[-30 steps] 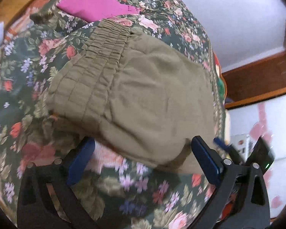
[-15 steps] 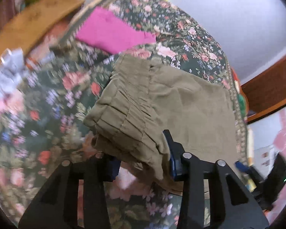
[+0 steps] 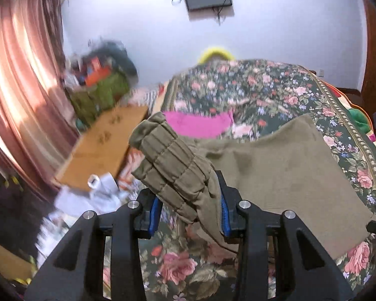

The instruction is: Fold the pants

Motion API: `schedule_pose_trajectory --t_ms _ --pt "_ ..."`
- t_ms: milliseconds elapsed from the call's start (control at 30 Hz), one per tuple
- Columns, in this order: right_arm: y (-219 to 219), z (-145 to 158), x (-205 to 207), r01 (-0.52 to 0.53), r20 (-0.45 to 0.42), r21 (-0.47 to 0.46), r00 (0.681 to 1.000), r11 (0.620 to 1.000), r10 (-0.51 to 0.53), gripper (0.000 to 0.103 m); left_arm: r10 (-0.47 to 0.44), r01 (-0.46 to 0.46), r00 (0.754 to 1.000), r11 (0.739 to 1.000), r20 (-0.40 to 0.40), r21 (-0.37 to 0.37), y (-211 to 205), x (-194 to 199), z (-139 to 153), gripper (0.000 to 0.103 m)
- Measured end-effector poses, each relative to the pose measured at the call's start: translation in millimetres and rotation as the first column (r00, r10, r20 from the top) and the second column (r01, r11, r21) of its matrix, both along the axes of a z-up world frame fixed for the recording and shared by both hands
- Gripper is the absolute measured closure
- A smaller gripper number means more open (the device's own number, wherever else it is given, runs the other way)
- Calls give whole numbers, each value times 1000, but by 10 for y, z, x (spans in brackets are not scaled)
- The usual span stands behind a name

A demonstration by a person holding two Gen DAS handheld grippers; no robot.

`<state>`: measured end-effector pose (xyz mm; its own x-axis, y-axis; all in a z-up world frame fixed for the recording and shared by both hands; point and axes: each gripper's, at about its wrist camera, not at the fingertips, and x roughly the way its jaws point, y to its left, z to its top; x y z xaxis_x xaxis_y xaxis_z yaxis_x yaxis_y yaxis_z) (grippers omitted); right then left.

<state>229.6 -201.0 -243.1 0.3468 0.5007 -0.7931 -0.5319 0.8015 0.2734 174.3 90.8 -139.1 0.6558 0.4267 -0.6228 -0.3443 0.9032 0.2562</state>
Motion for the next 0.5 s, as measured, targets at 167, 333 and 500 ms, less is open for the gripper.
schedule_pose_trajectory --t_ms 167,333,500 --pt "-57 -73 13 13 -34 30 999 999 -12 14 -93 92 995 995 29 40 -359 75 147 68" --pt "-42 -67 -16 14 -20 28 1000 999 -13 14 -239 243 969 965 56 -94 -638 193 357 75" --pt "-59 -71 -38 17 -13 35 1000 999 -17 14 -343 345 938 904 53 -254 -872 395 407 77"
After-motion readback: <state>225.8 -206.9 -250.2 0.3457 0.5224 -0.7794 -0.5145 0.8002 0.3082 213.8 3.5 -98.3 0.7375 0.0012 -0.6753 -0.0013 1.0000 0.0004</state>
